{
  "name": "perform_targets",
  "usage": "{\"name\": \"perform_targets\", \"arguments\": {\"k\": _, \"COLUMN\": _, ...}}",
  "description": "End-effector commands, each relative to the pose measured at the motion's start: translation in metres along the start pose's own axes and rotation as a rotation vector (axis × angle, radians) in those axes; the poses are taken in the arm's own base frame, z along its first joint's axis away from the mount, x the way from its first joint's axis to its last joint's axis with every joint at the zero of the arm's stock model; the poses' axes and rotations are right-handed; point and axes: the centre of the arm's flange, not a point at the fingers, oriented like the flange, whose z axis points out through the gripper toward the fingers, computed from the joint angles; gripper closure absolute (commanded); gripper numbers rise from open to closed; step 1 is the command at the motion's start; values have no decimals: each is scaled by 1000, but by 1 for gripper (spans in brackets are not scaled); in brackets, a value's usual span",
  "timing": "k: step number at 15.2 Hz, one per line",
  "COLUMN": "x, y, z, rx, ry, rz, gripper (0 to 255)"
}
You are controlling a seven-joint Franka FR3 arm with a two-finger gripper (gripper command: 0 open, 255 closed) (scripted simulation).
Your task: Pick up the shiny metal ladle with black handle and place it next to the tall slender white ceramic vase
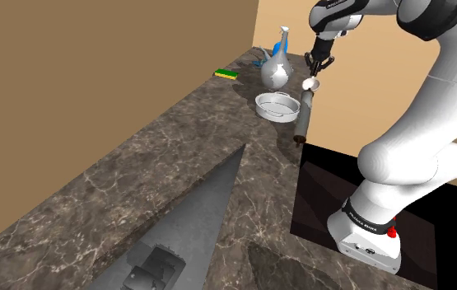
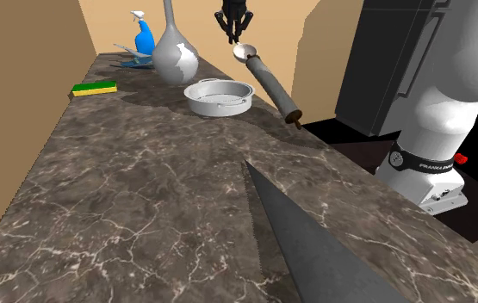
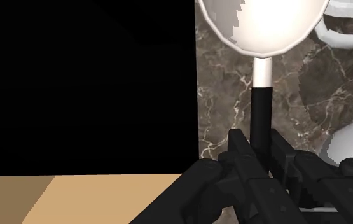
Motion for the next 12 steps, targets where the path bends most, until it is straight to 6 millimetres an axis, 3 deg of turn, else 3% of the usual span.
{"name": "perform_targets", "arguments": {"k": 1, "x": -2, "y": 0, "z": 10, "rx": 0, "ry": 0, "rz": 0, "gripper": 255}}
{"name": "perform_targets", "arguments": {"k": 12, "x": -12, "y": -2, "z": 67, "rx": 0, "ry": 0, "rz": 0, "gripper": 255}}
